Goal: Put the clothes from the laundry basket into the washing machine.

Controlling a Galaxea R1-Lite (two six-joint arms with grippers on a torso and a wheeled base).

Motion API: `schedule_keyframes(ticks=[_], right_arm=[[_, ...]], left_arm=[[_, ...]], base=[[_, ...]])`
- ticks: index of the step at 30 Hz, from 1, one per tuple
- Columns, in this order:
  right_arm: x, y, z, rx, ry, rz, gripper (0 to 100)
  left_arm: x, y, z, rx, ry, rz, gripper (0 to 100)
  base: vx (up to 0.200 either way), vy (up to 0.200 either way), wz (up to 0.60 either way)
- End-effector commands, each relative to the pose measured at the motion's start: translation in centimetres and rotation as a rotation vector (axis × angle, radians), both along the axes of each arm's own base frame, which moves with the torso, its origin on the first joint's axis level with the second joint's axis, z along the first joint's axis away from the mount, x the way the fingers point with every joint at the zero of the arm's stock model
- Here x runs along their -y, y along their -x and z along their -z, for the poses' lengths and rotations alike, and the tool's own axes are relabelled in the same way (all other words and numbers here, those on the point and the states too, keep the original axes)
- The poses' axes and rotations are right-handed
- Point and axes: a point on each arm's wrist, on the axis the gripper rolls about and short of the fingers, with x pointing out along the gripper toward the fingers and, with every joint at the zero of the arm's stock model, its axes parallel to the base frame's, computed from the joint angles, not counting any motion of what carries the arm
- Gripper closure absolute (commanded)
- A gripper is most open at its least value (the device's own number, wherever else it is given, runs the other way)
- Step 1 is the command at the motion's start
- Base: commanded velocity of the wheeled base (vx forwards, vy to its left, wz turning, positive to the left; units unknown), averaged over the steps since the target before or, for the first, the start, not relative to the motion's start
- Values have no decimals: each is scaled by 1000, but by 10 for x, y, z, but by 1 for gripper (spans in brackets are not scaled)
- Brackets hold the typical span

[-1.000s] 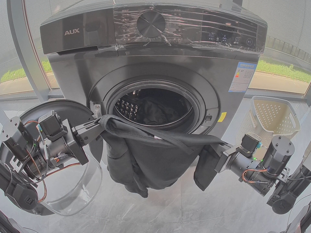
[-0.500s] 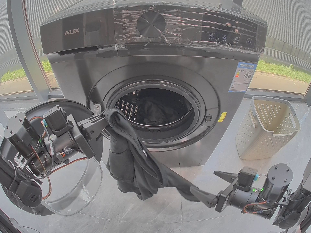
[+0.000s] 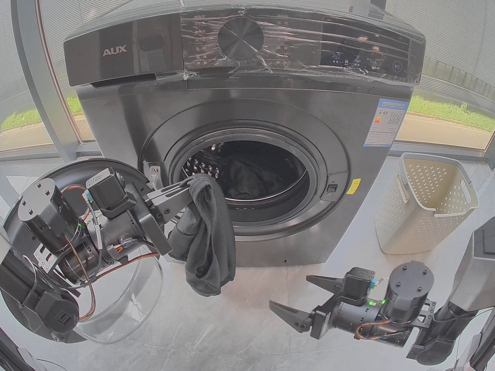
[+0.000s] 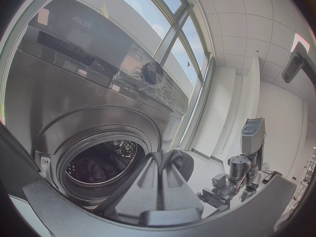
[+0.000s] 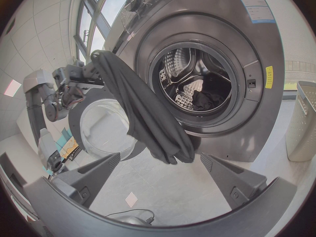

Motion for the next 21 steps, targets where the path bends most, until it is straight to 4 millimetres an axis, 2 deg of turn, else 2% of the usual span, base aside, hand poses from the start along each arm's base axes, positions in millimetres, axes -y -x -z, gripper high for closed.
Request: schedule_keyframes(ticks=[1, 6, 16, 21], right_arm=[[-16, -28, 18, -8, 22, 37, 0], [-26, -45, 39, 3, 73, 37, 0], [-38, -47, 50, 10, 81, -37, 0], [-48, -61, 57, 49, 88, -33, 0]], left_arm=[[2, 1, -1, 4, 3, 8, 100], [2, 0, -3, 13, 8, 10, 100], [4, 1, -4, 16, 9, 19, 100], [8, 3, -5, 18, 11, 34, 100]], base=[[0, 0, 0], [0, 0, 0], [0, 0, 0], [0, 0, 0]])
